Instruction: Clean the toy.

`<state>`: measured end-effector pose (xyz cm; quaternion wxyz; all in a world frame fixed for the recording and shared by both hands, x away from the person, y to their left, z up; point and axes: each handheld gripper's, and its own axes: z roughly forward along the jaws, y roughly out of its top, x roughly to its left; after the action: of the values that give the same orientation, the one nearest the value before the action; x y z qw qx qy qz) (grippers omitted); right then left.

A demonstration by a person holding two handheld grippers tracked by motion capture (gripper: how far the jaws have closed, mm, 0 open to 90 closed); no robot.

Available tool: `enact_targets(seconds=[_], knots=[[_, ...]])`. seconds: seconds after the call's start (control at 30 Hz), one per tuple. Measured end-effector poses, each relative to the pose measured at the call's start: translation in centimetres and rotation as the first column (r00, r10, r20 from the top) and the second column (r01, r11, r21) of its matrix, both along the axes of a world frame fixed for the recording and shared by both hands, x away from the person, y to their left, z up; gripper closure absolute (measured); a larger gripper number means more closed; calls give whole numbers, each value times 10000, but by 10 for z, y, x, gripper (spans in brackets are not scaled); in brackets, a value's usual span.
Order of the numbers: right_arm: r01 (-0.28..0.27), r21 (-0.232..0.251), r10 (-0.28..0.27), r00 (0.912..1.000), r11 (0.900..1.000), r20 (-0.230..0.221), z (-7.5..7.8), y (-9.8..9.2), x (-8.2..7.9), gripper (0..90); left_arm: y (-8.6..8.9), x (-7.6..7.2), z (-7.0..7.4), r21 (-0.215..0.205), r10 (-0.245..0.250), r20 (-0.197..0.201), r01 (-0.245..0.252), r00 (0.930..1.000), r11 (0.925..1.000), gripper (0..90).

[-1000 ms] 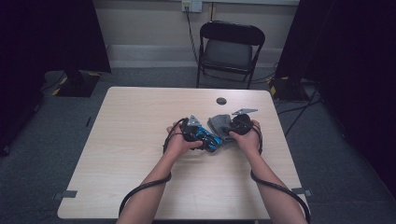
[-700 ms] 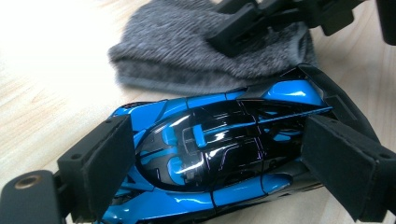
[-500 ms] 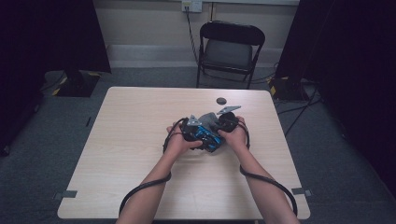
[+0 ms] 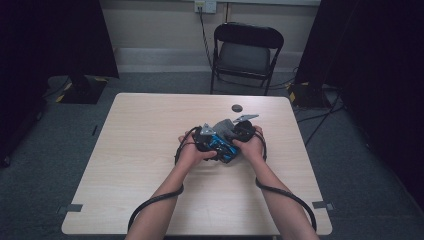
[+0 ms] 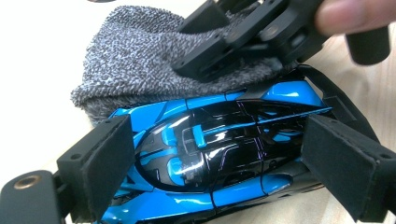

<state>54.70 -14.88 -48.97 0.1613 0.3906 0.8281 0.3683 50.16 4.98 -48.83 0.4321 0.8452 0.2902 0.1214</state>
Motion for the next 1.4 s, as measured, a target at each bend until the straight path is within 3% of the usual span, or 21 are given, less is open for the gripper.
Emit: enact_targets(seconds=[0.1,0.2,0.37,0.67,1.03,1.4], knots=[[-277,-90,280,9993,9996,265,-3,4,0,645,0,0,0,-18,9,24,-9,10000,10000,96],[-443,318,436,9988,9985,232,-6,7,0,726,0,0,0,21,-6,5,6,10000,10000,95],[-791,-44,792,9968,9969,95,-2,9,1,770,0,1,0,17,-11,-45,11,10000,10000,95],[-1351,-387,1351,9908,9901,-18,1,6,3,784,0,0,0,3,-10,-26,10,10000,10000,95],[-1792,-255,1785,9836,9835,-264,3,-7,3,787,0,0,0,-10,17,-11,-17,10000,10000,95],[-1864,-7,1862,9819,9825,-359,2,-28,-4,787,0,0,0,20,26,-46,-26,10000,10000,95]])
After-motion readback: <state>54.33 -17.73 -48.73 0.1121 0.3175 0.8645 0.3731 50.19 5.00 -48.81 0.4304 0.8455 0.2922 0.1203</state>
